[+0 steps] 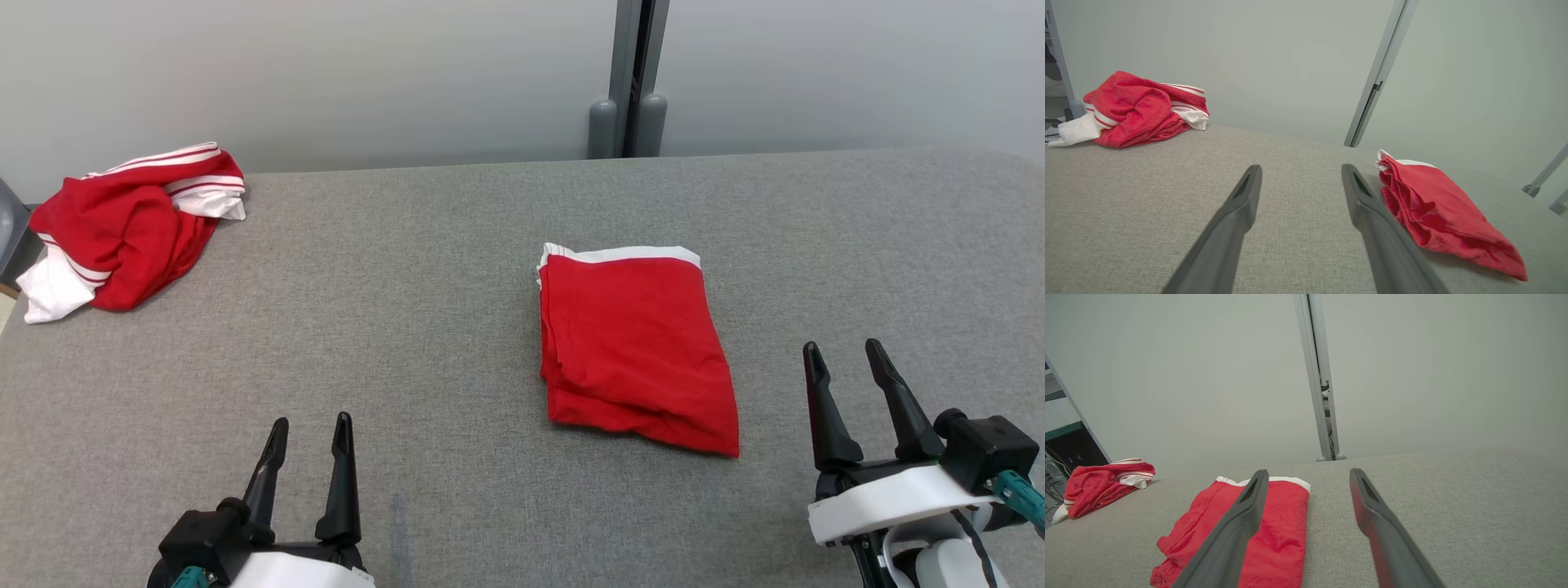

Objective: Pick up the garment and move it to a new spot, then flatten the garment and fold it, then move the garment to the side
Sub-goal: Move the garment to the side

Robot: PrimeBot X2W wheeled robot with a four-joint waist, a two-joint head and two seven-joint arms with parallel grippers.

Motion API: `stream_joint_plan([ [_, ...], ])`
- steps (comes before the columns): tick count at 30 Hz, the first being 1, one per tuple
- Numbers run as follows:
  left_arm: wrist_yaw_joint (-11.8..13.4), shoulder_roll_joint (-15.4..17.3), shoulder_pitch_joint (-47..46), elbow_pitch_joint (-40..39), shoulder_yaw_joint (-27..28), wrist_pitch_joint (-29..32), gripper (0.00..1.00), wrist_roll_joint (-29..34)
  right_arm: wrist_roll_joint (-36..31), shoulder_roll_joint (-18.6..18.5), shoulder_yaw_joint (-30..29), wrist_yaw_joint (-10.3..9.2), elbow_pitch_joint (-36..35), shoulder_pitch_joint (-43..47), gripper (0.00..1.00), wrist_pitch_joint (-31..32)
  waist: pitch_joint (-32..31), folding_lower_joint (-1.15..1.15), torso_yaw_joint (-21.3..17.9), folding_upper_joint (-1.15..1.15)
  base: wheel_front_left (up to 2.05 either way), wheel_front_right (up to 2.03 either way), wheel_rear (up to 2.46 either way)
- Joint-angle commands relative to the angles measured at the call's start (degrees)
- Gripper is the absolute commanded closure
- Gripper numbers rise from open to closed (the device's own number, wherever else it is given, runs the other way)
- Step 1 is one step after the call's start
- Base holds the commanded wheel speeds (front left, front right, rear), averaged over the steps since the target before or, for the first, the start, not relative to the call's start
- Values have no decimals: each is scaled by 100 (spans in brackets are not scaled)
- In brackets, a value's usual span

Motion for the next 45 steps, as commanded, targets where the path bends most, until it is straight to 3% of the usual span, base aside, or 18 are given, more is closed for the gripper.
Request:
stream_joint_plan([
  [1,6,16,-73,-2,9,-13,0,-7,37,-20,-3,1,19,-44,0,3,8,0,2,0,0,0,0],
  [8,25,16,-113,-19,-41,-13,0,-20,-108,-21,-12,1,111,-185,0,214,69,0,28,0,0,0,0],
  [12,36,16,-162,-25,-93,-13,0,-45,-214,-170,-33,1,222,-487,0,760,146,0,65,0,0,0,0],
  [22,58,18,-344,-58,-233,-13,0,-120,795,-997,506,1,712,-1522,0,2717,437,0,232,0,0,0,0],
  [27,44,17,-463,-44,-267,-13,0,-154,1374,-1264,899,1,1073,-1971,0,3366,669,0,339,0,0,0,0],
  [42,15,18,-729,-18,-335,-13,0,-177,2354,-1435,1993,1,2480,-2930,0,3858,1121,0,628,0,0,0,0],
  [43,17,17,-729,-15,-336,-13,0,-179,2412,-1436,2055,1,2533,-2957,13,3830,1120,0,637,0,0,0,0],
  [44,17,16,-727,-10,-338,-13,0,-178,2470,-1451,2126,1,2581,-2981,51,3807,1117,0,642,0,0,0,0],
  [45,18,17,-723,-10,-334,-13,0,-175,2518,-1465,2192,1,2612,-3015,58,3759,1113,0,645,0,0,0,0],
])
